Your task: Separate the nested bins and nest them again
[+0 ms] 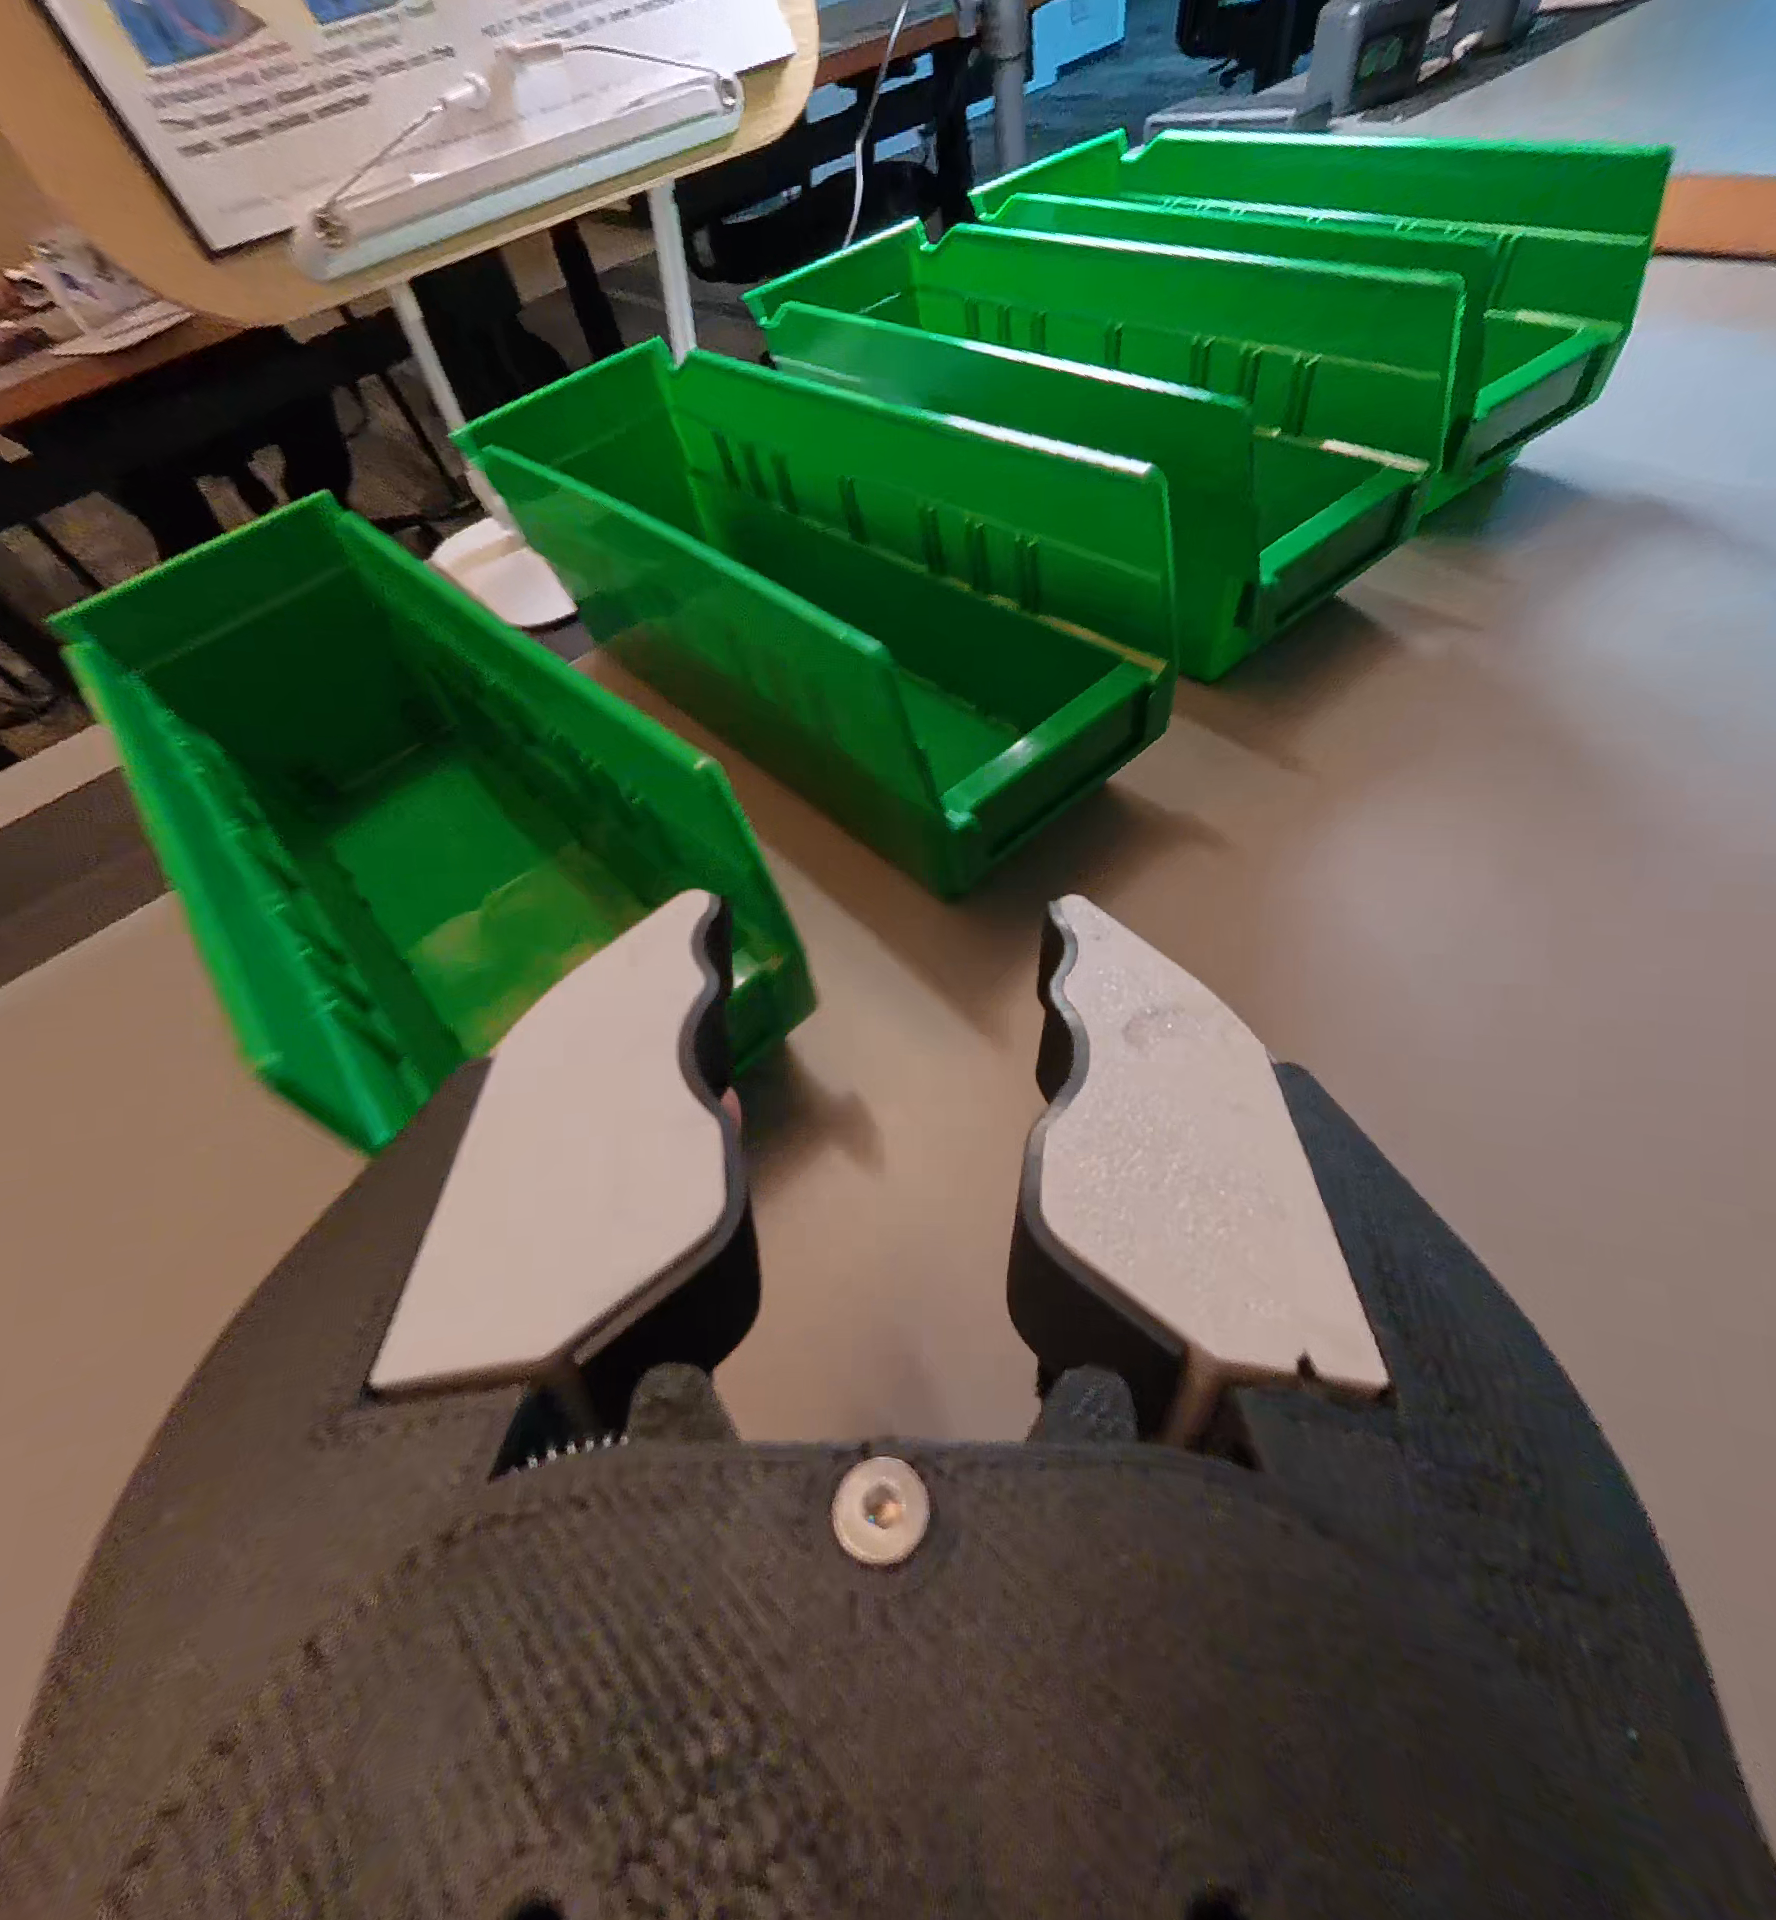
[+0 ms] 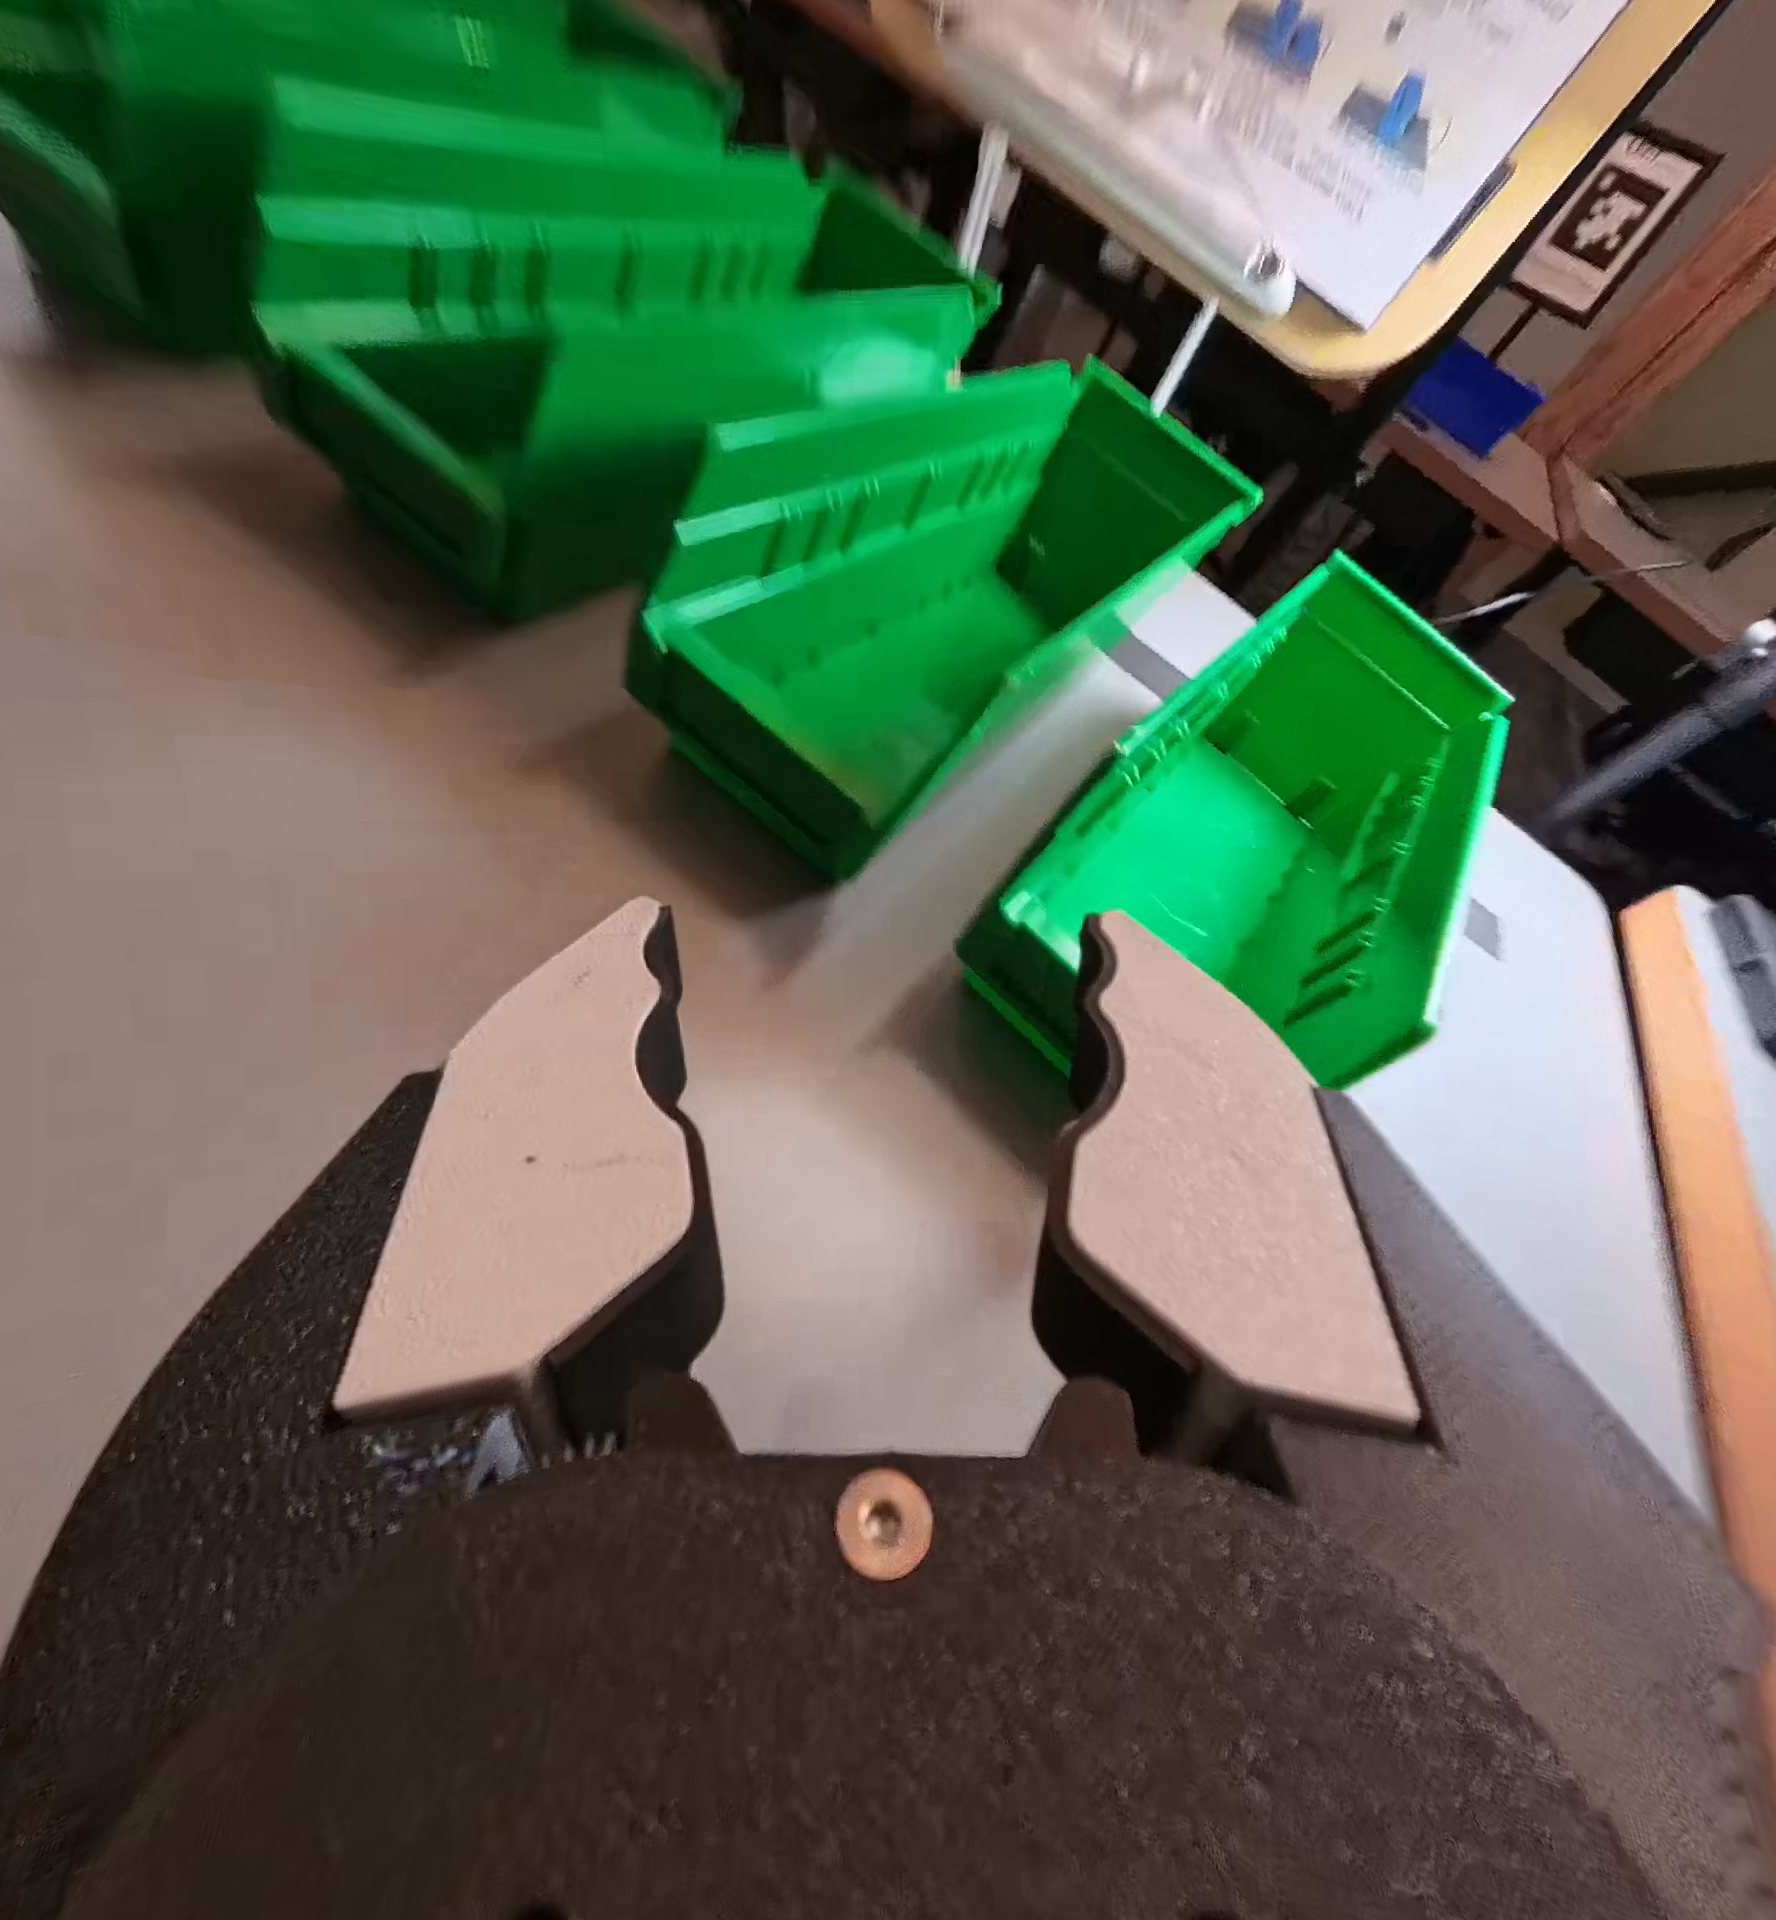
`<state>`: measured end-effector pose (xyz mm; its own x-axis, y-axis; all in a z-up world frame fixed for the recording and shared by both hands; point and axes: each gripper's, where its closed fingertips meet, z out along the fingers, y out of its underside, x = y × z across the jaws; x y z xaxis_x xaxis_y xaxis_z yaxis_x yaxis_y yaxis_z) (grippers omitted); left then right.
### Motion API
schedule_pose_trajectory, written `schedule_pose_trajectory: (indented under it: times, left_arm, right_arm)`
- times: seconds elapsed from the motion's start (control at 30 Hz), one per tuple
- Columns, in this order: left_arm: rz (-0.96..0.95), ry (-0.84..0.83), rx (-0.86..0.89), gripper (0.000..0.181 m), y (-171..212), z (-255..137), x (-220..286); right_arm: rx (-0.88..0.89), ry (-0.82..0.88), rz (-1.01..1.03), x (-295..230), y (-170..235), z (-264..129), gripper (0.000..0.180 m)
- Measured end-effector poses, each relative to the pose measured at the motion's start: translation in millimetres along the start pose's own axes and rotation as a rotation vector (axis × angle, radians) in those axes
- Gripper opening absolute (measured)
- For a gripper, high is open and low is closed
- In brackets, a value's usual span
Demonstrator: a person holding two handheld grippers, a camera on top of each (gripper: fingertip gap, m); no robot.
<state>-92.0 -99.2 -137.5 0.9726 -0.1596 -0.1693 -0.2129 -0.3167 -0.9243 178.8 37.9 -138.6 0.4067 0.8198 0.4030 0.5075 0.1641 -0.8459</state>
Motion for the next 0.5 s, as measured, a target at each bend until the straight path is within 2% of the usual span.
schedule_pose_trajectory:
  times: [0.17,0.37,0.5]
  left_arm:
    - [-0.025,-0.015,0.019,0.060,15.1,-29.5,-7.7]
    - [-0.060,-0.009,0.065,0.060,17.9,-44.2,-0.7]
    - [-0.072,-0.003,0.085,0.059,19.0,-46.2,2.3]
  right_arm:
    - [-0.260,-0.053,-0.241,27.9,46.2,24.1,0.075]
    - [-0.436,-0.183,-0.508,46.1,60.8,56.0,0.075]
    - [-0.580,-0.271,-0.593,53.0,77.8,75.5,0.072]
